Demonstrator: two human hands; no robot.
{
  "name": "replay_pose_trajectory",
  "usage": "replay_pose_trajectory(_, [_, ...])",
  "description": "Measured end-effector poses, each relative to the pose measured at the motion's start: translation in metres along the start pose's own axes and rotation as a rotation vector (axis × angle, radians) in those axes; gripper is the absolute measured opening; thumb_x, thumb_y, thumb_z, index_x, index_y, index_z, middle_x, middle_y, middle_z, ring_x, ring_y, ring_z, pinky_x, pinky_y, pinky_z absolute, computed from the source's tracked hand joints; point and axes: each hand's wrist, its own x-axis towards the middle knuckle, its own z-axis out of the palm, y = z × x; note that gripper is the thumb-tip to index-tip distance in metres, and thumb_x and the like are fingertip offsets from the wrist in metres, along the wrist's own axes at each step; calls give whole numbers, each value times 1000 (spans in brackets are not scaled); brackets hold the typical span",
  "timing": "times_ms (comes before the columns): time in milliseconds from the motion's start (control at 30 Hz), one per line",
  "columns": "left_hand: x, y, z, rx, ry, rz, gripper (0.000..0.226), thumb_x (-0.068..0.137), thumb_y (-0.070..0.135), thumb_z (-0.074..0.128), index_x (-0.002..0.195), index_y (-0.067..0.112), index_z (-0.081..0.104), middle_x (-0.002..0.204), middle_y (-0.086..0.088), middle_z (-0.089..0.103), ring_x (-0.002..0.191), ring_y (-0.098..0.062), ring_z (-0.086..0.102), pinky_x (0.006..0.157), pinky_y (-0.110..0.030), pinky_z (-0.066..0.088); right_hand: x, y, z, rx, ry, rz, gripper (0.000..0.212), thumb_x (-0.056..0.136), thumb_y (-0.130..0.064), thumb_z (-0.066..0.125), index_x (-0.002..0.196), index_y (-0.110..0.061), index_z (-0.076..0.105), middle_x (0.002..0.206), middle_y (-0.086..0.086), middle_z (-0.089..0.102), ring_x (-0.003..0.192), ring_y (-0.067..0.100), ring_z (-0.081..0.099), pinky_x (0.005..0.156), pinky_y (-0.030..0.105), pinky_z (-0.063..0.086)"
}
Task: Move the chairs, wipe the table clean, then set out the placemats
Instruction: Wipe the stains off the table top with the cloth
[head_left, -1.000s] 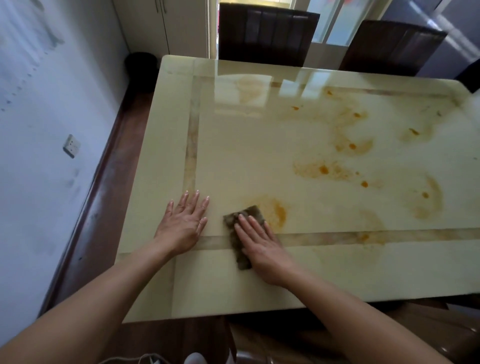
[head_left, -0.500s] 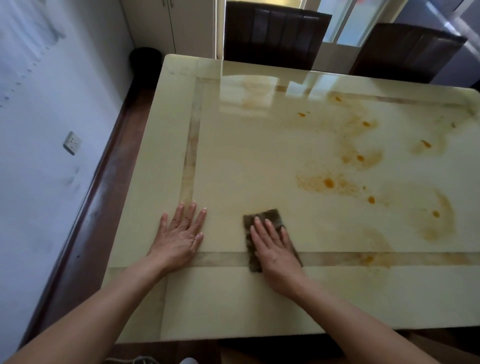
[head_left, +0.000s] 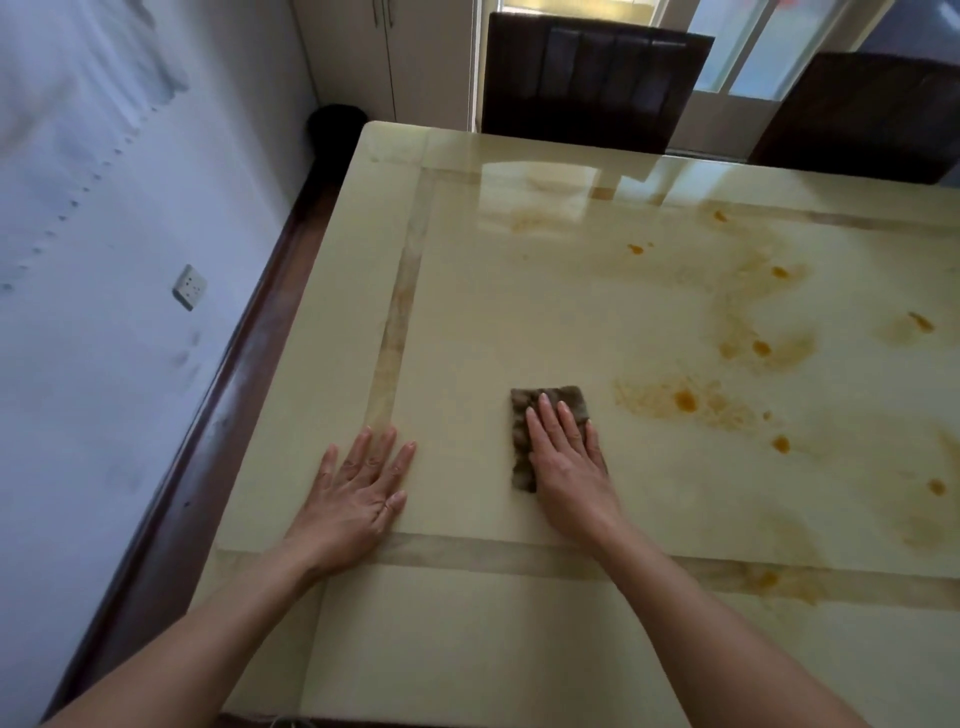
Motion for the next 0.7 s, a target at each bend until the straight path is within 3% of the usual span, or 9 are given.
replay_pose_trajectory(167, [1,-1,5,19,43,-2,76,65,58,-18,134,30,-33,140,11,-41,136,-14,-34,112,-38,-19,-1,39,-9,12,23,152,60,101,-17,25,153,-20,-5,158,-5,-19,145,13,-20,119,39,-11])
replay_pose_trajectory(300, [4,-2,8,34,102,-11,64,73,57,-10,128,48,-41,145,8,-34,141,-21,-26,106,-33,-26,3,27,-5,3,23,199,62,99,-13,26,152,-17,-7,158,-4,-21,145,17,-21,118,42,-13])
replay_pose_trajectory(367, [1,-4,9,98,129,-14,70,85,50,14,144,41,-21,157,0,4,147,-26,4,109,-34,-11,8,14,-4,-4,12,167,63,98,-11,26,152,-16,-7,157,-3,-22,145,18,-22,117,43,-14])
replay_pose_trajectory(433, [-2,-6,7,105,103,-26,73,86,43,32,151,30,1,150,-1,32,146,-21,7,109,-34,1,15,-4,-3,-14,-20,93,65,97,-10,27,153,-17,-6,157,-3,-23,145,18,-22,116,42,-15])
replay_pose_trajectory(467, [-2,-7,8,120,102,-30,74,86,43,34,152,27,4,148,0,36,145,-21,6,109,-35,3,19,-15,-2,-19,-34,50,65,97,-10,27,152,-18,-6,157,-3,-23,144,18,-23,115,42,-16])
replay_pose_trajectory(533, [-1,-3,7,105,115,-1,75,84,43,35,152,25,9,144,-1,45,139,-24,22,109,-38,6,26,-40,4,-25,-53,-47,66,96,-9,27,152,-19,-7,156,-6,-26,144,17,-24,115,42,-17])
replay_pose_trajectory(633, [9,1,-1,63,165,-28,70,78,45,35,143,17,34,137,-6,55,128,-26,48,107,-50,27,40,-68,11,-36,-72,-163,63,99,-13,25,151,-21,-8,145,-13,-33,140,13,-29,113,41,-21])
replay_pose_trajectory(667, [10,3,-9,47,199,-47,73,78,48,32,143,14,35,142,-6,49,131,-26,47,107,-51,31,43,-72,11,-46,-85,-198,61,100,-16,25,152,-22,-8,144,-15,-33,138,11,-31,113,40,-21])
replay_pose_trajectory(700, [16,3,-21,13,222,-46,79,79,52,27,147,12,26,151,-5,33,139,-24,32,109,-49,24,48,-73,10,-43,-91,-225,60,101,-19,24,152,-23,-7,145,-16,-32,136,9,-32,114,39,-21])
